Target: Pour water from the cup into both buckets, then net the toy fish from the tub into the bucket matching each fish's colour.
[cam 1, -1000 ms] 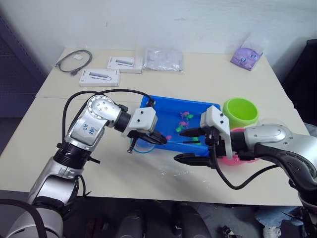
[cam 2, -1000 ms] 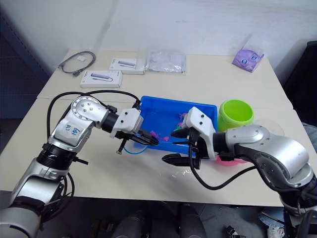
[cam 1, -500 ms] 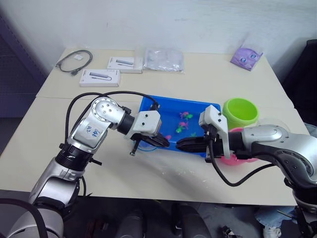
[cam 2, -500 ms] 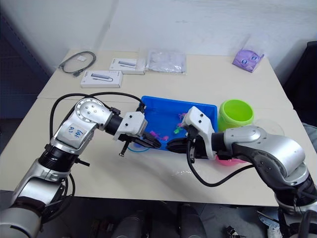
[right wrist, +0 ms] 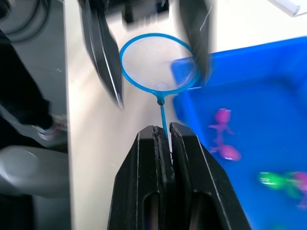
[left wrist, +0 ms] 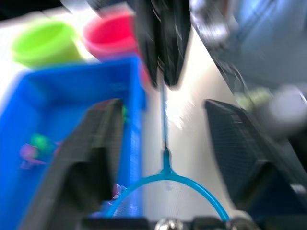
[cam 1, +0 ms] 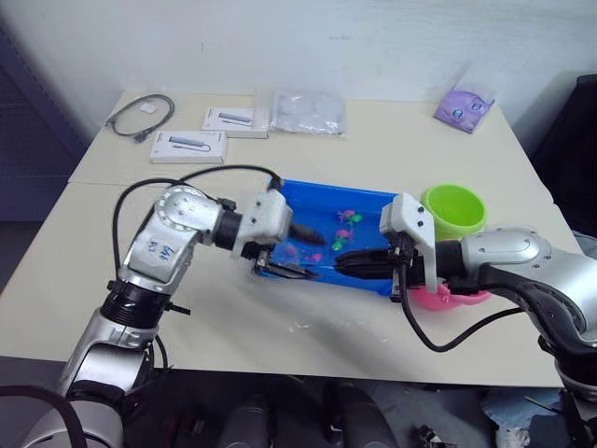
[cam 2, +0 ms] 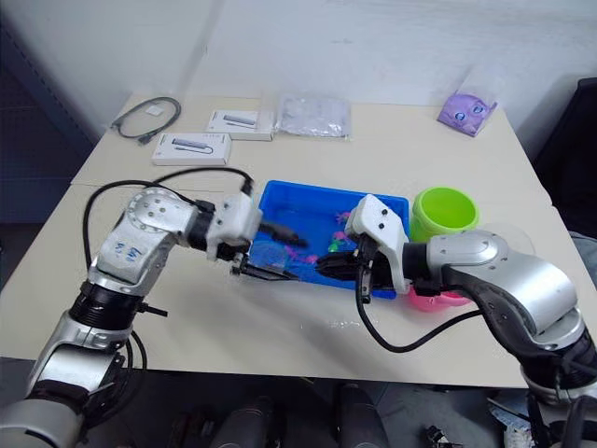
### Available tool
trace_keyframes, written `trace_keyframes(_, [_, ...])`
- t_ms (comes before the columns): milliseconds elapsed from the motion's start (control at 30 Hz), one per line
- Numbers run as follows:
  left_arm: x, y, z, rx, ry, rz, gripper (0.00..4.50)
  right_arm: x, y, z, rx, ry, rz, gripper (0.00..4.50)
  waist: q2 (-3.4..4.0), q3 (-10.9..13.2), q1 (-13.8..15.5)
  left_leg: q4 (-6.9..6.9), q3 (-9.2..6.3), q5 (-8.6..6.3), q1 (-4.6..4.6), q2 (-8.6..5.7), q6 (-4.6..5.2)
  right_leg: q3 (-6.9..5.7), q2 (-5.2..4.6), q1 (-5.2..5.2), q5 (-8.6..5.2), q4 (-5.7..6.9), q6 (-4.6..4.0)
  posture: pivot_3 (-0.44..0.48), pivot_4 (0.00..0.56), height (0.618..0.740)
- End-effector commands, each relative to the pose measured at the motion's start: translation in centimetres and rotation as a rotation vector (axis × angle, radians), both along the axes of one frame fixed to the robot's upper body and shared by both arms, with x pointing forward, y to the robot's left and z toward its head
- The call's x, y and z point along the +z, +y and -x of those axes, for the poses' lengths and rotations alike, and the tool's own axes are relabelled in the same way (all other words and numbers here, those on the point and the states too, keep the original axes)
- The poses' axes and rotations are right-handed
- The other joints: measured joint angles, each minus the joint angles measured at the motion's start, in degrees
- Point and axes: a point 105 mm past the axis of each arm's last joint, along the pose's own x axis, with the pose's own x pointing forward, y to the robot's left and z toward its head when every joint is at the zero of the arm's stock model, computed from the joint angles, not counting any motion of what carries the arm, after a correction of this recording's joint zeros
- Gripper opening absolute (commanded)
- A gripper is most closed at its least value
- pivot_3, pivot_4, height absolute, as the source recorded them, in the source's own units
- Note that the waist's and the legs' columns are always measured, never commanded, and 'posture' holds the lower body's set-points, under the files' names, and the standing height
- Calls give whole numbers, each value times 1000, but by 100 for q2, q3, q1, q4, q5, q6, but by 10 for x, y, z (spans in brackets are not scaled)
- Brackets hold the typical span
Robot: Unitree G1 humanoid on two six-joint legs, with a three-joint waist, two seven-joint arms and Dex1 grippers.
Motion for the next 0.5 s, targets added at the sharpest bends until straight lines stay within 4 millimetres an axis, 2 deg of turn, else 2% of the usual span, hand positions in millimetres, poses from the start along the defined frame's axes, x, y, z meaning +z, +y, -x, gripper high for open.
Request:
trace_keyframes(33, [43,36,-10,118,-7,145,4489,20,-8,0,13,-165,31,0,0,0,-12,0,0,0,0,0,0,0,1,0,0,1,0,0,150,740])
trace_keyframes(133, [64,78,-22,279,6,251,4489,26,-33,-7,-59,-250,93,0,0,0,-1,0,1,1,2,0,-1,-2,2,-1,0,4,0,0,150,740])
trace_keyframes(200, [67,107,-27,376,2,310,4489,28,-54,-15,-128,-321,160,0,0,0,7,0,1,0,1,-2,-1,-3,2,0,0,6,0,0,150,740])
trace_keyframes(267, [58,126,-30,437,3,300,4489,27,-73,-19,-168,-369,230,0,0,0,7,0,2,-1,1,-5,1,-3,0,4,4,2,6,0,150,740])
trace_keyframes(367, [28,152,-29,522,23,229,4489,24,-107,-28,-244,-430,333,0,1,-1,8,-2,7,-4,4,-9,7,-1,-6,8,5,-2,9,0,150,740])
trace_keyframes(500, [4,159,-24,559,86,222,4489,16,-133,-39,-300,-471,453,0,0,-1,10,3,10,-5,2,-10,9,-1,-10,8,7,-3,13,0,150,740])
